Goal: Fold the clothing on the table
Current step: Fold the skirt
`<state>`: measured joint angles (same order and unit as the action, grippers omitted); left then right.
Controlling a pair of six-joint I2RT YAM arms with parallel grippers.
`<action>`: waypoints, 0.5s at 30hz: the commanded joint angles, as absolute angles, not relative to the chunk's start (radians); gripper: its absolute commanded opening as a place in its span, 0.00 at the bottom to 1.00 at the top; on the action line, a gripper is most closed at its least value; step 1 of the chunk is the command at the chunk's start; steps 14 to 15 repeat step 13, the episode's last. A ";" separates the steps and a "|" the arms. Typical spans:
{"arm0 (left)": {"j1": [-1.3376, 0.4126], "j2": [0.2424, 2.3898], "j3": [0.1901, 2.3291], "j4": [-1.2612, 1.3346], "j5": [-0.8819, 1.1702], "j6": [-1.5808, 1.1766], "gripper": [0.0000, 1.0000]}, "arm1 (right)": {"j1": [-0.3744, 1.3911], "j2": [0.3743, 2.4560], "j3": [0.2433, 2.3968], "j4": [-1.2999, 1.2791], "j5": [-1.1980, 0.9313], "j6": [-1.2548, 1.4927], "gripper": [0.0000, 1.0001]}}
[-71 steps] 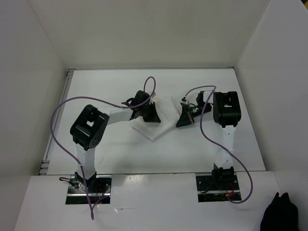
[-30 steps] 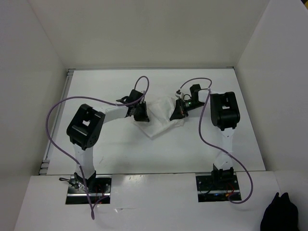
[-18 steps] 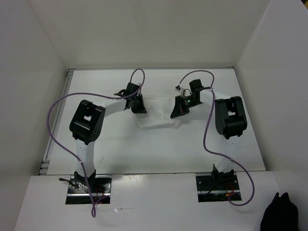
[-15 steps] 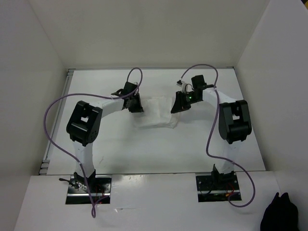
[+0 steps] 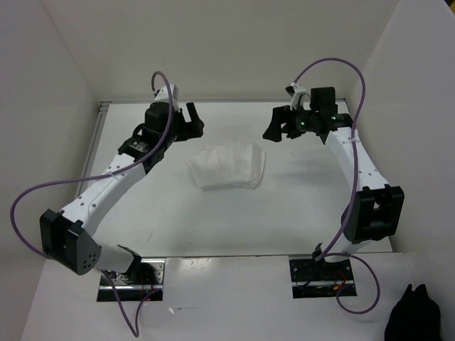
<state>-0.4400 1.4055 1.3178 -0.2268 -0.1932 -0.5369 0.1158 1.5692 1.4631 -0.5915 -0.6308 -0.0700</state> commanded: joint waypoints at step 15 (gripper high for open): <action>-0.394 1.058 1.005 -0.370 -0.440 -0.454 1.00 | 0.167 1.408 1.336 -0.560 -0.316 -0.008 0.99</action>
